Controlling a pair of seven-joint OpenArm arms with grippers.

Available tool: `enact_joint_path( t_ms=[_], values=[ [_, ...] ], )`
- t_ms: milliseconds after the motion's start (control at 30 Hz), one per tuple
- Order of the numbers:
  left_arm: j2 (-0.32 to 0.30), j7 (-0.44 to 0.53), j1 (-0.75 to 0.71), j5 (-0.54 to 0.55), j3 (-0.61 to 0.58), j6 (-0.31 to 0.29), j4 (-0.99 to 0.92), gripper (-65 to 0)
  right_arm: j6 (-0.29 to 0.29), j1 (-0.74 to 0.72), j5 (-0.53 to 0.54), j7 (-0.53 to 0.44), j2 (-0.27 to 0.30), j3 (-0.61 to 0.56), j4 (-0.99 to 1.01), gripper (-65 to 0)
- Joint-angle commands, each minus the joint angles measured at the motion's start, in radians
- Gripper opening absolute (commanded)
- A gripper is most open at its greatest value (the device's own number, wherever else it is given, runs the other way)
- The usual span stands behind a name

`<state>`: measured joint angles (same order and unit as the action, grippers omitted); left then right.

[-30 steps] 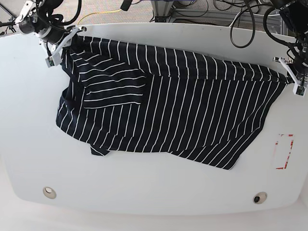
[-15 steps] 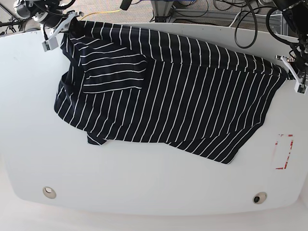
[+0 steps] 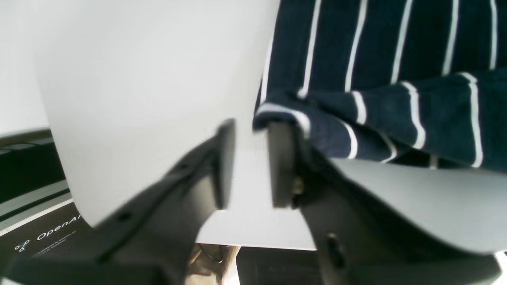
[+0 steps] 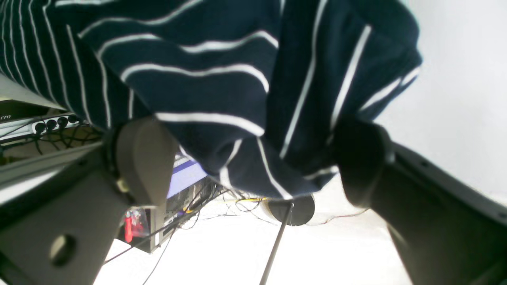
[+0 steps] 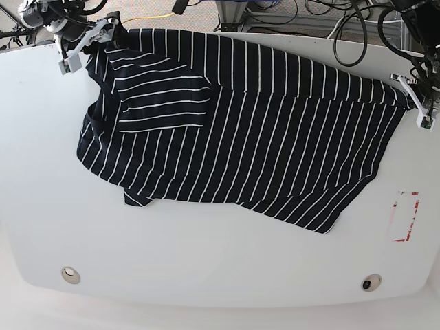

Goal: Fold the T-shirt properly
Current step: 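Release the shirt edge with the right gripper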

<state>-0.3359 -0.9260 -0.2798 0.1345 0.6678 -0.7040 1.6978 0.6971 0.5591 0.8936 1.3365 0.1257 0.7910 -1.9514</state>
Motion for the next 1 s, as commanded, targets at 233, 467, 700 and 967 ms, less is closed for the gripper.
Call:
enact_joint_path(
  t_ms=[233,467,700,967],
  values=[
    [-0.021,0.018,0.014,0.009,0.008,0.006,0.021,-35.0,0.001,-0.239,-0.034,-0.009,0.041,0.087,0.039,-11.6],
    [-0.021,0.018,0.026,0.009,0.007,0.006,0.021,-35.0,0.001,-0.431,-0.075,0.016,0.130,0.086,0.212,-11.7],
    [-0.021,0.018,0.029,0.009,0.008,0.006,0.021,-35.0,0.001,-0.577,-0.078,0.011,0.205,0.087,0.470,-11.7],
    [-0.016,0.015,0.095,0.006,0.042,0.006,0.020,-35.0,0.001,-0.724,-0.242,-0.053,0.228,0.084,0.669,-11.7]
  ],
)
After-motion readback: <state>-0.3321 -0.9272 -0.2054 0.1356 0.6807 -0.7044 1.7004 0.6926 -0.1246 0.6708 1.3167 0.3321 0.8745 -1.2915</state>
